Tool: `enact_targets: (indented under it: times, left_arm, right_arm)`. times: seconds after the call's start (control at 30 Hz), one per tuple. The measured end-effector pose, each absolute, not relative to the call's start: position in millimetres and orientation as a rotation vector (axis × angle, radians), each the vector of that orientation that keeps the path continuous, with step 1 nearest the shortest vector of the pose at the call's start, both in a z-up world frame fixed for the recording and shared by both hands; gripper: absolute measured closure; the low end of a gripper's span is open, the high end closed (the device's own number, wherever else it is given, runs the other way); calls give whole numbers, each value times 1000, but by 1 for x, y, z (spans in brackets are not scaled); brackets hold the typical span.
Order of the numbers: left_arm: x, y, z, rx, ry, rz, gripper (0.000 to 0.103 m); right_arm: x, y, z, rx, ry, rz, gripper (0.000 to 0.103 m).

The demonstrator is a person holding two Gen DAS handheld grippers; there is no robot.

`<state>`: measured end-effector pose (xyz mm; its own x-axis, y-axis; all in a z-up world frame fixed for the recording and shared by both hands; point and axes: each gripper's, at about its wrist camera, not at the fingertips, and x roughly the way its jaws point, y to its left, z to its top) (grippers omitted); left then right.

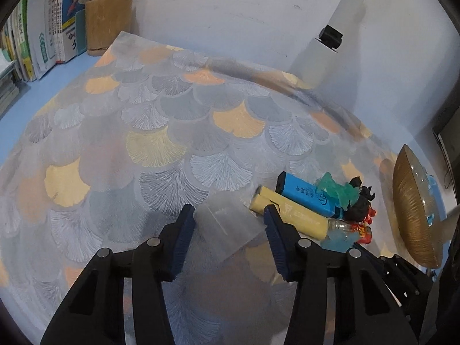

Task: Organize rigid objects
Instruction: 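Grasp the clear plastic cup with left gripper while right grasps the teal gummy toy, then carry the cup and gummy toy over the bowl and open both grippers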

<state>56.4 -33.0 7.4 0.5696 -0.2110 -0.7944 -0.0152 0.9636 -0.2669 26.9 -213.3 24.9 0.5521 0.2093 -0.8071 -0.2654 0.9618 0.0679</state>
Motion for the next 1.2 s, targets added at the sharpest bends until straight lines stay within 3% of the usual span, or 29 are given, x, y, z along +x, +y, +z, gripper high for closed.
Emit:
enact_targets:
  times: [0.4, 0.77, 0.83, 0.97, 1.2]
  left_arm:
    - [-20, -60, 29, -98, 870, -269, 57]
    - [-33, -70, 19, -93, 872, -283, 57]
    - [-31, -65, 17, -124, 885, -289, 57]
    - [-33, -65, 18, -141, 873, -303, 57]
    - [-38, -76, 19, -70, 852, -302, 57]
  right_arm:
    - [-49, -263, 57, 64, 953, 308, 75]
    - [-103, -305, 33, 65, 980, 295, 74]
    - [-104, -305, 33, 75, 975, 303, 70]
    - [-104, -301, 33, 98, 968, 312, 51]
    - [-103, -278, 30, -32, 937, 209, 53]
